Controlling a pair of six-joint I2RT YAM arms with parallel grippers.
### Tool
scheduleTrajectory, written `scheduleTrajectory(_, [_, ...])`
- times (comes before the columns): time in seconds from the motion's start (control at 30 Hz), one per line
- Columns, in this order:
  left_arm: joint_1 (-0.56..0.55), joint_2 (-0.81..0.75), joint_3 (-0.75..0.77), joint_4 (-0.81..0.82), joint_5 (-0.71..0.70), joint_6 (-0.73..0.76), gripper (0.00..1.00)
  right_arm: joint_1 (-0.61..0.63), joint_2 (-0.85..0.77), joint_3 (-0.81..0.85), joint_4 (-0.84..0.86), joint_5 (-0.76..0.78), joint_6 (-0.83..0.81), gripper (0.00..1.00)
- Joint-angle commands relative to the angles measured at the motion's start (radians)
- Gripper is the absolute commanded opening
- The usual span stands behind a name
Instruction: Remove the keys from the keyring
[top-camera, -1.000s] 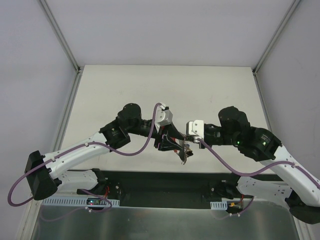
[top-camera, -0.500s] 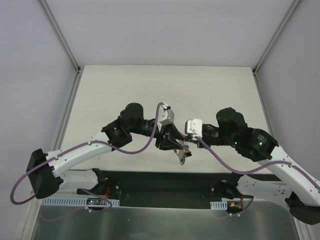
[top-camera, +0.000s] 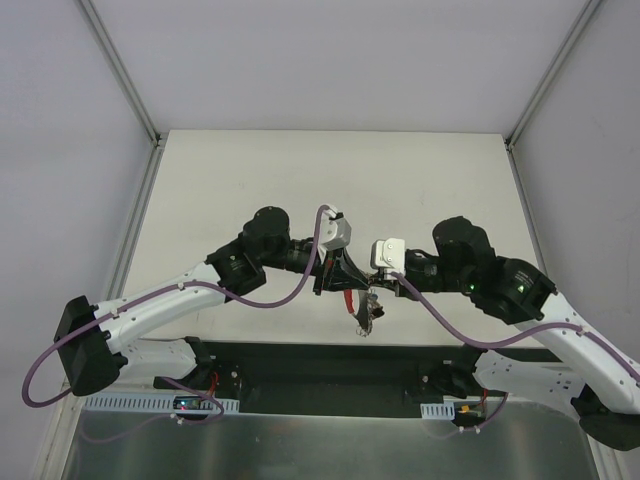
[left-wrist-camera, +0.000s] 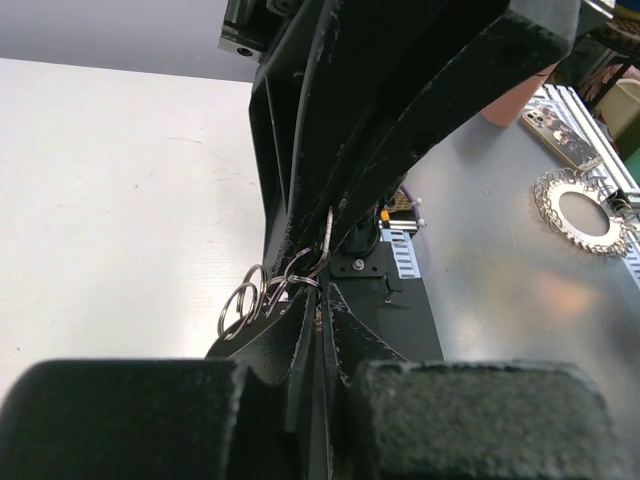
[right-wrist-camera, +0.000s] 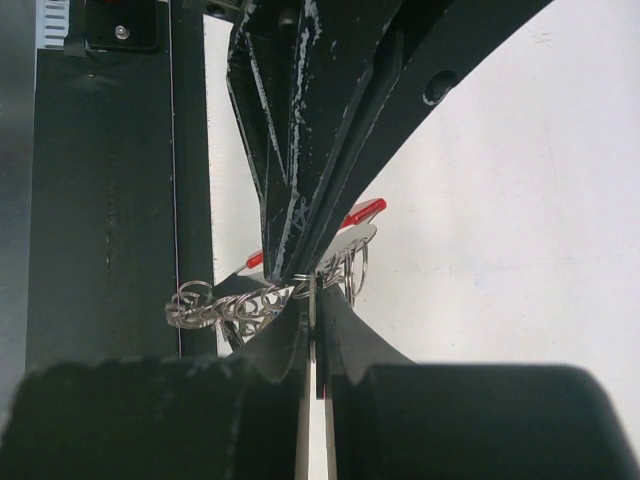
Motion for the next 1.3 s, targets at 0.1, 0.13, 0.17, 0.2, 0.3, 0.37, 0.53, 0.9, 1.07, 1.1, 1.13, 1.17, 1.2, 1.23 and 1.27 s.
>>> scheduleTrajectory(0.1, [-0.009, 0.012, 0.03, 0.109, -0.06, -0.006, 0.0, 0.015, -0.007, -0.002, 0.134, -0.102, 0.014, 0.01])
scheduleTrajectory(0.13, [-0.009, 0.012, 0.028, 0.109, -0.066, -0.009, 0.0, 0.015, -0.001, 0.001, 0.134, -0.086, 0.016, 0.01])
scheduleTrajectory(0.17, [-0.011, 0.01, 0.028, 0.109, -0.07, -0.012, 0.0, 0.015, -0.001, 0.004, 0.134, -0.073, 0.019, 0.01])
scheduleTrajectory(0.2, [-0.009, 0.009, 0.024, 0.111, -0.08, -0.02, 0.0, 0.017, 0.001, 0.005, 0.132, -0.06, 0.019, 0.03])
scheduleTrajectory(0.3, [-0.009, -0.003, 0.008, 0.103, -0.142, -0.028, 0.0, 0.017, -0.002, 0.01, 0.114, -0.019, 0.005, 0.07])
scheduleTrajectory(0.37, [-0.011, -0.008, 0.004, 0.083, -0.188, -0.028, 0.0, 0.015, -0.005, 0.013, 0.103, 0.007, -0.007, 0.11])
scheduleTrajectory(0.53, [-0.009, 0.003, 0.023, 0.031, -0.233, -0.012, 0.0, 0.017, -0.01, 0.019, 0.086, 0.027, -0.015, 0.13])
scheduleTrajectory(0.9, [-0.011, -0.002, 0.014, 0.005, -0.307, -0.006, 0.0, 0.017, -0.005, 0.033, 0.052, 0.04, -0.023, 0.02])
scheduleTrajectory(1.07, [-0.011, 0.001, 0.013, -0.001, -0.345, -0.006, 0.0, 0.015, 0.002, 0.048, 0.042, 0.061, -0.011, 0.11])
scheduleTrajectory(1.1, [-0.009, 0.003, 0.014, -0.003, -0.351, -0.006, 0.0, 0.017, 0.004, 0.051, 0.039, 0.069, -0.008, 0.13])
scheduleTrajectory(1.13, [-0.009, 0.006, 0.014, -0.004, -0.356, -0.006, 0.0, 0.017, 0.004, 0.053, 0.037, 0.07, -0.004, 0.15])
scheduleTrajectory(1.17, [-0.009, 0.012, 0.022, -0.011, -0.362, -0.005, 0.0, 0.015, 0.007, 0.054, 0.034, 0.07, -0.004, 0.18])
scheduleTrajectory(1.2, [-0.009, 0.016, 0.025, -0.014, -0.366, -0.005, 0.0, 0.017, 0.009, 0.054, 0.034, 0.066, -0.001, 0.18])
scheduleTrajectory(1.23, [-0.011, 0.021, 0.028, -0.02, -0.373, -0.005, 0.0, 0.015, 0.009, 0.056, 0.034, 0.064, 0.002, 0.17])
scheduleTrajectory(1.27, [-0.009, 0.027, 0.033, -0.024, -0.382, -0.005, 0.0, 0.017, 0.01, 0.056, 0.036, 0.061, 0.008, 0.14])
